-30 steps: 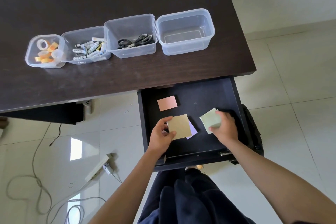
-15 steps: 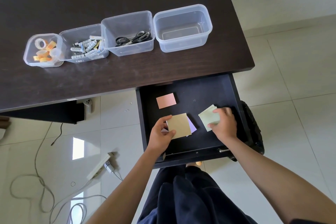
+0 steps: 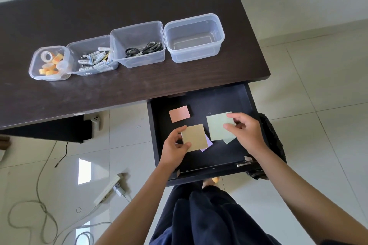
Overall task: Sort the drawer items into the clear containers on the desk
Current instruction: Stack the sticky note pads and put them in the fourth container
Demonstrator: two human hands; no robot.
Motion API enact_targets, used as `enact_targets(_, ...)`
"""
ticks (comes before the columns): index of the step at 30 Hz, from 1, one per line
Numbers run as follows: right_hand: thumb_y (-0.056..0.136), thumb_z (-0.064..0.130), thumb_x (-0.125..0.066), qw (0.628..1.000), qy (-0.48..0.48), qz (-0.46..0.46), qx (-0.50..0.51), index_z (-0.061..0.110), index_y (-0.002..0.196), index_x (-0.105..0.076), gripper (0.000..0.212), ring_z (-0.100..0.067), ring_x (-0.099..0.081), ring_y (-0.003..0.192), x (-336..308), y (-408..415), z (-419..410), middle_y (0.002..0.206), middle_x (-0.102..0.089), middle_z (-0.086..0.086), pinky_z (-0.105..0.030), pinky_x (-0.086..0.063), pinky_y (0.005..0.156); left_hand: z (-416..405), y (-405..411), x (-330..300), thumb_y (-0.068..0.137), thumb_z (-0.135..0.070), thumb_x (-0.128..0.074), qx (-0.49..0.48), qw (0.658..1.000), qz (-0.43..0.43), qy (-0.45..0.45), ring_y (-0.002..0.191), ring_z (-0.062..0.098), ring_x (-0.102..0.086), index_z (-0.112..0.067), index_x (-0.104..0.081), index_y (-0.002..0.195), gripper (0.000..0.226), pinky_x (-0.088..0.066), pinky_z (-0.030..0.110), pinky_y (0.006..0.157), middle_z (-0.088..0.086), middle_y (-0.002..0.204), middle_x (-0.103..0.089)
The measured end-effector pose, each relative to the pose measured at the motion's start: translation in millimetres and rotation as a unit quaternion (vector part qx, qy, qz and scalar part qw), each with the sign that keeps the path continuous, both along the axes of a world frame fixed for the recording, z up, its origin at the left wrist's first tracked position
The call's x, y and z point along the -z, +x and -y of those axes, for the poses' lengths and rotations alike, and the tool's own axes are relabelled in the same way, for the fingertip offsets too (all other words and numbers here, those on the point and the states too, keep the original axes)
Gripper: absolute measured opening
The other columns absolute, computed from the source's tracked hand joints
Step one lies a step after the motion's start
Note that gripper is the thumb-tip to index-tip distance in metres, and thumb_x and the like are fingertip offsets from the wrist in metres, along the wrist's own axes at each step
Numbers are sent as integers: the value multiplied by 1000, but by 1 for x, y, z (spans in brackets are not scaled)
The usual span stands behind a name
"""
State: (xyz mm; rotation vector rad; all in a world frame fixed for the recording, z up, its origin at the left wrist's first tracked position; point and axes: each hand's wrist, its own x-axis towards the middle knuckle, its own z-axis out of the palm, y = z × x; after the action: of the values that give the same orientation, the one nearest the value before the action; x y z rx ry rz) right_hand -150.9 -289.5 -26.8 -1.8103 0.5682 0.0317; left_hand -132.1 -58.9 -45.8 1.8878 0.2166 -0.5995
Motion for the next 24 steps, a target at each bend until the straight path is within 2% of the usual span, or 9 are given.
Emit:
enact_targets(3, 79, 11, -75, 998, 57, 1, -21, 23, 105, -69, 29, -4, -61, 80, -13, -1, -11, 98, -66, 13, -12, -51, 65, 3, 1, -9, 84, -6, -68, 2, 999, 7, -34, 107, 25, -58, -42, -48, 118, 54, -59, 32, 82, 5, 121, -56)
enact_targets(8, 80, 15, -74, 997, 49, -7, -61, 26, 108, -68, 30, -7, -58, 79, -9, -3, -27, 105, -65, 4, -16, -50, 70, 6, 1, -22, 89, 1, -59, -10, 995, 11, -99, 105, 21, -62, -37, -49, 120, 50, -59, 29, 76, 4, 119, -59)
enact_targets(14, 86, 18, -67, 998, -11, 20, -61, 22, 119, -62, 33, -9, -57, 105, -2, -3, -41, 117, -61, 9, -12, -46, 77, 9, 1, -34, 94, 2, -49, -10, 989, -1, -147, 112, 19, -58, -35, -48, 122, 47, -58, 25, 75, 0, 117, -58)
enact_targets(20, 88, 21, -66, 998, -19, 52, -36, 21, 122, -60, 35, -8, -56, 109, 1, -3, -59, 117, -58, 13, -22, -55, 80, 14, 3, -40, 96, -12, -51, -26, 986, 5, -165, 108, 22, -64, -31, -42, 133, 43, -58, 25, 76, 7, 120, -60)
enact_targets(24, 88, 23, -67, 997, -34, 60, -39, 22, 124, -59, 37, -6, -56, 105, 2, -4, -64, 117, -56, 16, -9, -51, 76, 14, 4, -39, 92, -14, -58, -29, 988, 12, -153, 106, 25, -65, -36, -41, 133, 50, -58, 31, 79, 8, 118, -61)
